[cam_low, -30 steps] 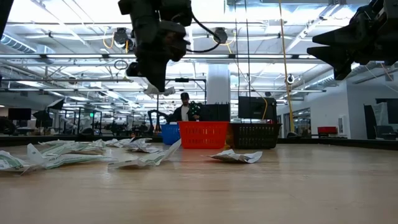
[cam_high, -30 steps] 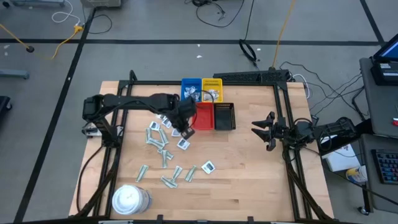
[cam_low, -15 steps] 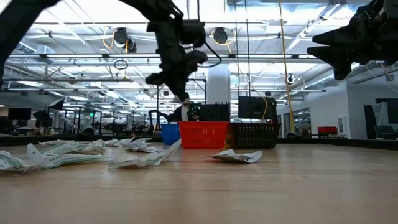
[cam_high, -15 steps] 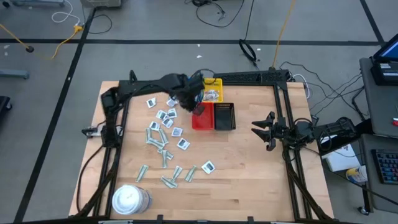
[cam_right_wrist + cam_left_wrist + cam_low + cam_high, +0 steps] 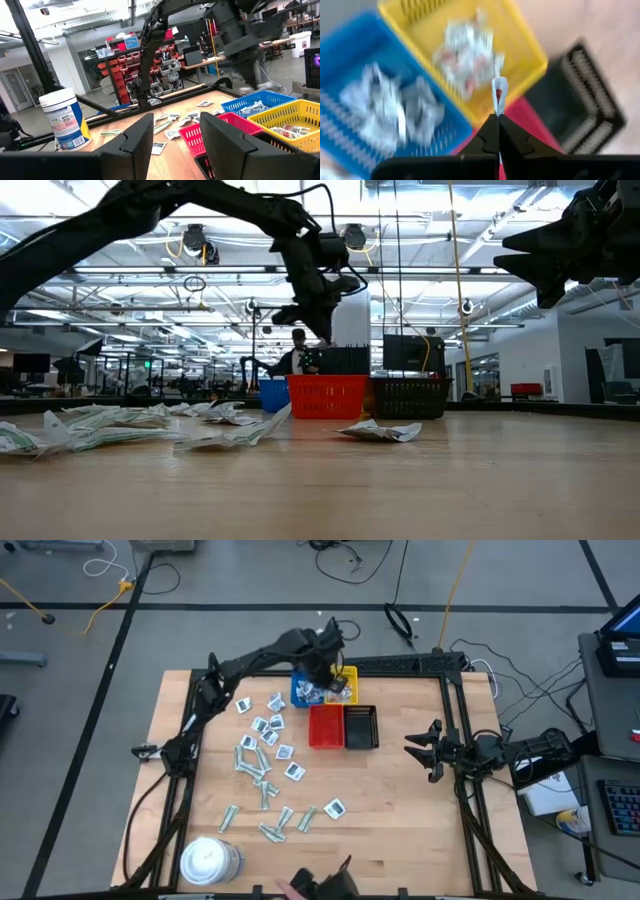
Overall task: Pick & Place First Aid Supplies
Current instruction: Put the ointment pack into the yellow bin
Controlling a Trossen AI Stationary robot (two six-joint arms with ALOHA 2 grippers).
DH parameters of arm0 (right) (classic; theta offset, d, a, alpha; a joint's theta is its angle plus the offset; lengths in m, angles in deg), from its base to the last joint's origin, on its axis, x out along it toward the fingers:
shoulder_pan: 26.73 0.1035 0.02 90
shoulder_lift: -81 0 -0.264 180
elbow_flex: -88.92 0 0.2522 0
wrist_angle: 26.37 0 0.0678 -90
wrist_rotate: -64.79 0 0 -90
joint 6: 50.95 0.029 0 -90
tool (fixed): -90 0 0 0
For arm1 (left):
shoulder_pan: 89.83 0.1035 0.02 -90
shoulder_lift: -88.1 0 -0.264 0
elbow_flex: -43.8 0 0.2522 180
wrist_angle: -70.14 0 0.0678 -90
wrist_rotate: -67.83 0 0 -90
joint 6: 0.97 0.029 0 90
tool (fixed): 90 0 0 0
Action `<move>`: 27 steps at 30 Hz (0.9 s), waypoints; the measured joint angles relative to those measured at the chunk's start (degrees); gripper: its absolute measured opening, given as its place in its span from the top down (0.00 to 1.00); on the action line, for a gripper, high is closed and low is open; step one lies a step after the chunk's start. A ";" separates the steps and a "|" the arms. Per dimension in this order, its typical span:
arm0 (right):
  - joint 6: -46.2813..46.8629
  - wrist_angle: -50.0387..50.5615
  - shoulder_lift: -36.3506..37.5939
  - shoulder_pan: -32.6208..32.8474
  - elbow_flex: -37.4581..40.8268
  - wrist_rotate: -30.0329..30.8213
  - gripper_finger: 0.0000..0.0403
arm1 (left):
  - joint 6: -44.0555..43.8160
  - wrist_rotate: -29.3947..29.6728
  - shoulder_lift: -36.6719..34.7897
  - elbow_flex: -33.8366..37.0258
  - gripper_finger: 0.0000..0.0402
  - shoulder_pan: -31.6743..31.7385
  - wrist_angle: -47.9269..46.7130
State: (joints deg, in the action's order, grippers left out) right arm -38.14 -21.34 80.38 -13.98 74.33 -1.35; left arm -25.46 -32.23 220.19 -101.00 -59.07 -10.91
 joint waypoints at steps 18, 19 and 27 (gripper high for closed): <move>0.00 0.00 0.00 -0.01 -0.01 -0.01 0.61 | -3.26 1.08 6.99 0.55 1.00 0.66 10.36; 0.00 0.00 0.01 -0.01 0.00 -0.01 0.61 | -3.26 1.09 7.41 0.55 1.00 0.59 10.44; 0.01 0.00 0.02 0.00 0.00 -0.01 0.61 | 1.59 1.11 8.24 0.55 0.93 0.24 11.97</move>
State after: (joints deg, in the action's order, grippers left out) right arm -38.13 -21.34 80.40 -13.98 74.32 -1.36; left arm -23.88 -31.12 228.43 -100.45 -58.83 1.07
